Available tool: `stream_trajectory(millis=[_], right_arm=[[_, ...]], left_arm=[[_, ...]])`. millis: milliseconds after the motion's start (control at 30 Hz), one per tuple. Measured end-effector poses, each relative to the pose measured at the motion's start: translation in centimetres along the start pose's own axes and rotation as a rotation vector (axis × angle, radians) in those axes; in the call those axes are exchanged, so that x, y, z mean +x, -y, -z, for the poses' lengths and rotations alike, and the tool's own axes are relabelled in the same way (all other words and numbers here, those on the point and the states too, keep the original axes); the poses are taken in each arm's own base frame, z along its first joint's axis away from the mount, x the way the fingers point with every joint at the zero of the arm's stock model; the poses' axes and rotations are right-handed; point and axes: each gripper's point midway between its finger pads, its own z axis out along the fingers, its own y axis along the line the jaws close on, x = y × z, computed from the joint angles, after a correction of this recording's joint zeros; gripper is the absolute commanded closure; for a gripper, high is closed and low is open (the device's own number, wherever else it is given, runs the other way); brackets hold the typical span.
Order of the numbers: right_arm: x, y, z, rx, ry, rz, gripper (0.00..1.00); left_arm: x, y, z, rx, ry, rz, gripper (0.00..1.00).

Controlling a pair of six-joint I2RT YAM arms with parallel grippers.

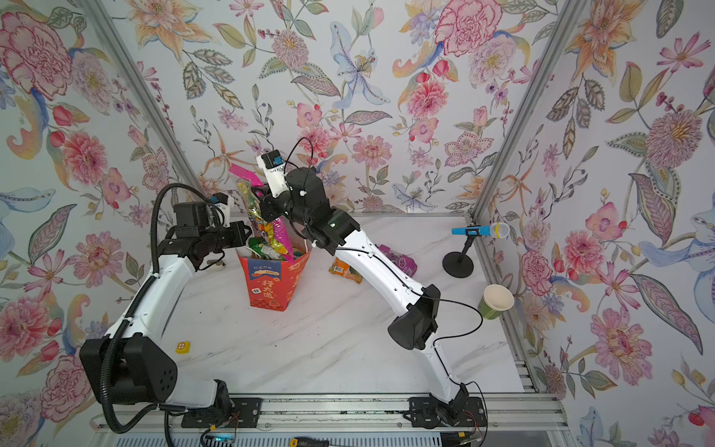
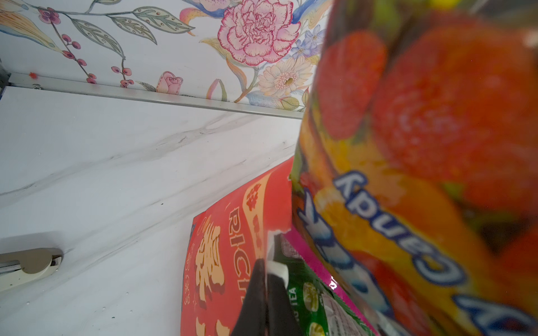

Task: Place the snacks into the paper bag
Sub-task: Place the snack in the paper bag.

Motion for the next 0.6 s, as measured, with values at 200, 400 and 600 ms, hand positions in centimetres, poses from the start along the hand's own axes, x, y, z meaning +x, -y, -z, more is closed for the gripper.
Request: stream_trajectory(millis=[200,400,600], right_arm=[[0.5,-0.4,-0.7,-0.019,0.026,0.053,1.00],[1.4,-0.5,-1.5,-0.026,0.048,0.108,1.00],[1.6,-0.4,-1.9,-0.029,0.081,0.156,1.00]], left_arm=[[0.0,0.0,0.0,0.000,0.000,0.000,1.00],[0.0,0.0,0.0,0.000,-0.001,0.000,1.00],[0.0,0.0,0.0,0.000,-0.001,0.001,1.00]])
